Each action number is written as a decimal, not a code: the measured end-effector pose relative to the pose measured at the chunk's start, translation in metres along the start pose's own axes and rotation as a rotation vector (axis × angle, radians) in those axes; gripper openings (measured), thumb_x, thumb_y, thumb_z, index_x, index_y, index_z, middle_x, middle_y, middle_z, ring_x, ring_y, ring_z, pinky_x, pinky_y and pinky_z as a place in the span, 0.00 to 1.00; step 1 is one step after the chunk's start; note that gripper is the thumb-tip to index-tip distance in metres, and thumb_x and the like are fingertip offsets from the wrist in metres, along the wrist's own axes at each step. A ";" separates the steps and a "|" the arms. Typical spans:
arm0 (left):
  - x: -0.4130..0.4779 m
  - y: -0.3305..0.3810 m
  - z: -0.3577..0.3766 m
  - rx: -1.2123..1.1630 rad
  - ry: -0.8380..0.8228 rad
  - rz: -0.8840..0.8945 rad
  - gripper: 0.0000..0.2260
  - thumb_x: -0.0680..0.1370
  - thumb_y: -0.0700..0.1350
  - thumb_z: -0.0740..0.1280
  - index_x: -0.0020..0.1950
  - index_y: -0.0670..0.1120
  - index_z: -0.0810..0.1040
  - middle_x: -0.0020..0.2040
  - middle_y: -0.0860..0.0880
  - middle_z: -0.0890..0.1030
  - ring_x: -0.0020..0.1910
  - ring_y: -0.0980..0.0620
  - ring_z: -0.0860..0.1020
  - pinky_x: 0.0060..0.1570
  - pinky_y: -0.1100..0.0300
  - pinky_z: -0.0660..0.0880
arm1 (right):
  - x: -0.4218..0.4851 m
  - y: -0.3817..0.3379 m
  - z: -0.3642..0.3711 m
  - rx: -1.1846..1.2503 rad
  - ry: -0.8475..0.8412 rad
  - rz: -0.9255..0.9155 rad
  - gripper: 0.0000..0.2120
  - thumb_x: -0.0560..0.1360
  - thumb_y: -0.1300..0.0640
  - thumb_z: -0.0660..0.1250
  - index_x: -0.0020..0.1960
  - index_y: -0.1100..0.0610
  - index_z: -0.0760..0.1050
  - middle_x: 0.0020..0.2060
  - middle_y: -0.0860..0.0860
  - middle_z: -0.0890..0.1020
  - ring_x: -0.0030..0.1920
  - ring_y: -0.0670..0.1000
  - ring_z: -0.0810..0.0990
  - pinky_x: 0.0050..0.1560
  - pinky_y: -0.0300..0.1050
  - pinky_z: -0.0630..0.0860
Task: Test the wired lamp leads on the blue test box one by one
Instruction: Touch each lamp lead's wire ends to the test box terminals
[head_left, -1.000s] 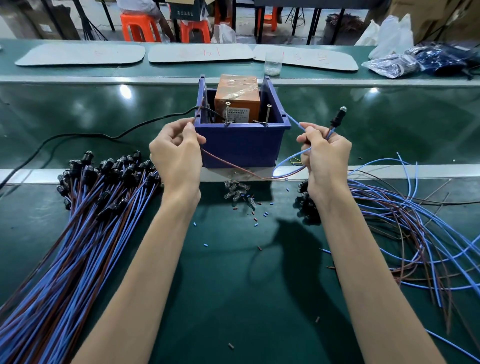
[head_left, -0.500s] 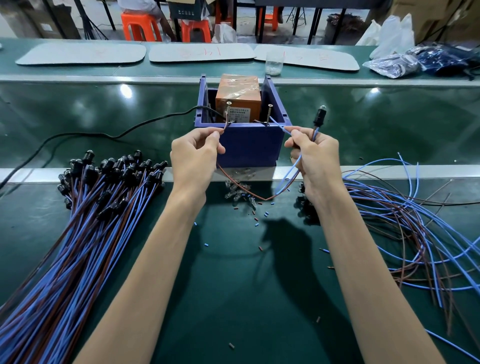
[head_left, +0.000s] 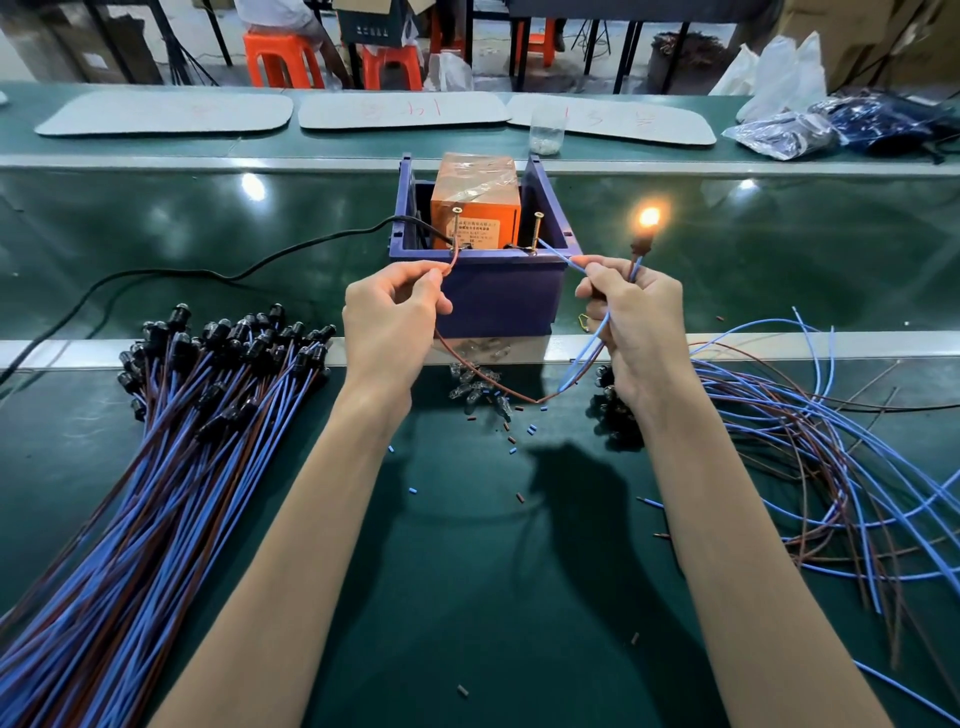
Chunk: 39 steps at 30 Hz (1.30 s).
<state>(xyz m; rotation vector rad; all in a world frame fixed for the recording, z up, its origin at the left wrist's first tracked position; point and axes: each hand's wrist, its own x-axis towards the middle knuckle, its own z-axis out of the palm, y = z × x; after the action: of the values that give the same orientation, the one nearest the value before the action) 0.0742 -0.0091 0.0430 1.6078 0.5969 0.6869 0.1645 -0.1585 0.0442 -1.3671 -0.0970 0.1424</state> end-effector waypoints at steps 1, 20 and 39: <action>0.001 0.000 0.000 -0.001 0.002 0.000 0.07 0.79 0.43 0.65 0.46 0.52 0.82 0.26 0.59 0.77 0.25 0.62 0.70 0.43 0.58 0.67 | 0.000 0.000 0.000 0.002 0.001 0.001 0.10 0.78 0.66 0.61 0.42 0.59 0.78 0.24 0.45 0.75 0.22 0.41 0.62 0.24 0.33 0.58; 0.001 -0.001 0.000 0.009 -0.006 0.005 0.08 0.79 0.43 0.65 0.46 0.52 0.82 0.25 0.59 0.76 0.25 0.63 0.69 0.37 0.62 0.67 | -0.002 -0.002 0.001 -0.021 0.005 -0.002 0.12 0.78 0.67 0.62 0.40 0.57 0.79 0.24 0.45 0.75 0.25 0.45 0.59 0.26 0.36 0.55; 0.002 0.000 0.001 -0.004 -0.009 0.010 0.10 0.79 0.42 0.64 0.42 0.53 0.81 0.24 0.59 0.76 0.24 0.62 0.68 0.35 0.62 0.66 | -0.001 0.005 0.006 -0.295 0.038 -0.198 0.13 0.78 0.63 0.62 0.39 0.51 0.79 0.24 0.43 0.77 0.26 0.40 0.67 0.35 0.37 0.63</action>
<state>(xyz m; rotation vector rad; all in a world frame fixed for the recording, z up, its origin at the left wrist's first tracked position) 0.0762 -0.0081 0.0433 1.6107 0.5809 0.6880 0.1627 -0.1517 0.0402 -1.6440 -0.2277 -0.0668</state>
